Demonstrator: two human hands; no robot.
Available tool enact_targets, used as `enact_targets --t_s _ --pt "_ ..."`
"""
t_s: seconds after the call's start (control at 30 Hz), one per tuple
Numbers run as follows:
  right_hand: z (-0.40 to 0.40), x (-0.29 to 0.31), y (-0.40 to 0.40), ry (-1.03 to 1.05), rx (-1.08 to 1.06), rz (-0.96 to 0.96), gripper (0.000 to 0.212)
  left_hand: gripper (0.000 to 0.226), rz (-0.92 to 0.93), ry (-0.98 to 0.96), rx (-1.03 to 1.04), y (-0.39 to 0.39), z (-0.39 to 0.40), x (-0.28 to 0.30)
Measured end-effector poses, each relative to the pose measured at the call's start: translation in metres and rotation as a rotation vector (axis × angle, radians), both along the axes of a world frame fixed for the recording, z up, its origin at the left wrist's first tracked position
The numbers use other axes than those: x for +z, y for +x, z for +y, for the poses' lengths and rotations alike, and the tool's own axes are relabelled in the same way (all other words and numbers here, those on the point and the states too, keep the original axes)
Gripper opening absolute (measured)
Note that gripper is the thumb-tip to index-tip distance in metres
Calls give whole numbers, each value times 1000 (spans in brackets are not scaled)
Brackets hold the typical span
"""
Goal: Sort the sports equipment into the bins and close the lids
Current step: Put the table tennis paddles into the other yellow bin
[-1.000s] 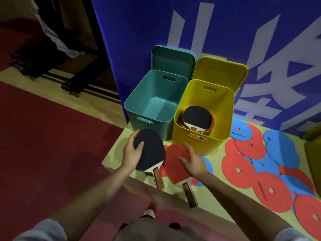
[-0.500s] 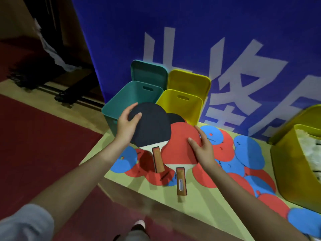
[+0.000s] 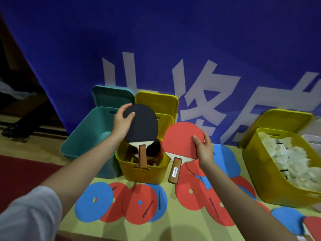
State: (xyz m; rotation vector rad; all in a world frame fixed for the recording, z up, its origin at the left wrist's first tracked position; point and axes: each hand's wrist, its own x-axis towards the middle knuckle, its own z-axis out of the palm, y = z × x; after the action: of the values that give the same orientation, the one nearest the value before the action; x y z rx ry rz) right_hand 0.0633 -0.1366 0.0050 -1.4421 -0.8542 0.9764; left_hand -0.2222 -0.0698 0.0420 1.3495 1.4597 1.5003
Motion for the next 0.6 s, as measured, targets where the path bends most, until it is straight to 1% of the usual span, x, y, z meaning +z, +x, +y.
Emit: enact_targets --t_s 0.13,0.27,0.37,0.43,0.47,0.5,0.6 --pt "34 4 -13 17 -86 27 51 33 30 -20 -64 -3 42 -11" --pt "65 0 -26 8 -115 26 53 32 130 -74 -174 -6 83 -23" --pt "85 -10 -37 -14 -123 0 53 33 258 -129 -350 -3 99 -56" --pt "96 -19 -44 -23 -116 -11 53 35 343 -201 -470 0 103 -84" --pt "100 -23 -47 -31 -112 -26 53 36 357 -243 -497 1 104 -97" --pt "103 -26 -51 -40 -107 -42 52 36 345 -273 -495 1 104 -108" --pt "113 -35 -59 -37 -88 -88 51 33 253 -326 -395 -4 115 -127"
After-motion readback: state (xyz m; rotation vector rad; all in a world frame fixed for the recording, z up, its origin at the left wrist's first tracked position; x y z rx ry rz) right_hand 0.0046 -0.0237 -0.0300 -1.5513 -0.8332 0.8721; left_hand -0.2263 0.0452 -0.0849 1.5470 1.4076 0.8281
